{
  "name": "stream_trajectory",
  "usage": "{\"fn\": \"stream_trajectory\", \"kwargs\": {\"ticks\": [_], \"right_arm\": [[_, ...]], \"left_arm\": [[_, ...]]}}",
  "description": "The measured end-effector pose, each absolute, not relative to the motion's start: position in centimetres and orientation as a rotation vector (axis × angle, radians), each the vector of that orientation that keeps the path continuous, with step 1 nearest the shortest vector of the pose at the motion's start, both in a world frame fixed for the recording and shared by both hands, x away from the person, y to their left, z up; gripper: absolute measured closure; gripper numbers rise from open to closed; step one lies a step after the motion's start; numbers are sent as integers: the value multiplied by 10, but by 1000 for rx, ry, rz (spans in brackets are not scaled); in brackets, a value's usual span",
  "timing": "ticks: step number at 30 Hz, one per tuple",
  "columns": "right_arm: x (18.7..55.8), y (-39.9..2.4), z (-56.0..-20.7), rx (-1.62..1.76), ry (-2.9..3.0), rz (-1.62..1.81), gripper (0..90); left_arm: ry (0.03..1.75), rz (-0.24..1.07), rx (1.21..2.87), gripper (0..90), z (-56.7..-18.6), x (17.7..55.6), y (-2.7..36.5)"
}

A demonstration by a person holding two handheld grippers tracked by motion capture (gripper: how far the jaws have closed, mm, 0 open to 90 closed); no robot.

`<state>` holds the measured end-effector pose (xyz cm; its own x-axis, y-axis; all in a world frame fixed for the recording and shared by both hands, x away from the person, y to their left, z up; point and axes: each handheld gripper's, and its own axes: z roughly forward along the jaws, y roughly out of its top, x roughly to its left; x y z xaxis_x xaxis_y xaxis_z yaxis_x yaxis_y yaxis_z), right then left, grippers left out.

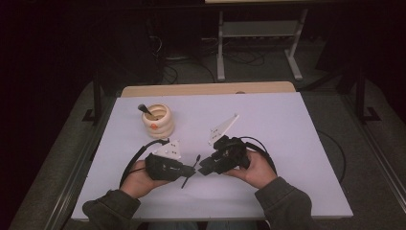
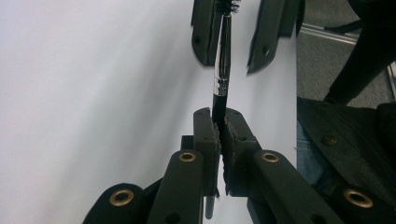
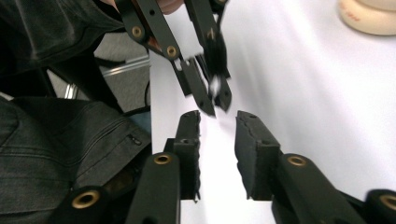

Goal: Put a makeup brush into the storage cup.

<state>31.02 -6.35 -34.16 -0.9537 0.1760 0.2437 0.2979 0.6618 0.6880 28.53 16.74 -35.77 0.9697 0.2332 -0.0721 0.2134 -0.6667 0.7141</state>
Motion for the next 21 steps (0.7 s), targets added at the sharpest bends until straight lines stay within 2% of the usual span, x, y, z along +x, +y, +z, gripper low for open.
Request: {"fn": "stream_trajectory", "kwargs": {"ticks": [6, 21], "right_arm": [[310, -83, -347, -465, -2709, -1231, 596], [311, -127, -365, -678, -2698, -1334, 486]], "left_arm": [[343, 36, 2292, 856, -356, 292, 173], [418, 53, 2254, 856, -347, 307, 191]]}}
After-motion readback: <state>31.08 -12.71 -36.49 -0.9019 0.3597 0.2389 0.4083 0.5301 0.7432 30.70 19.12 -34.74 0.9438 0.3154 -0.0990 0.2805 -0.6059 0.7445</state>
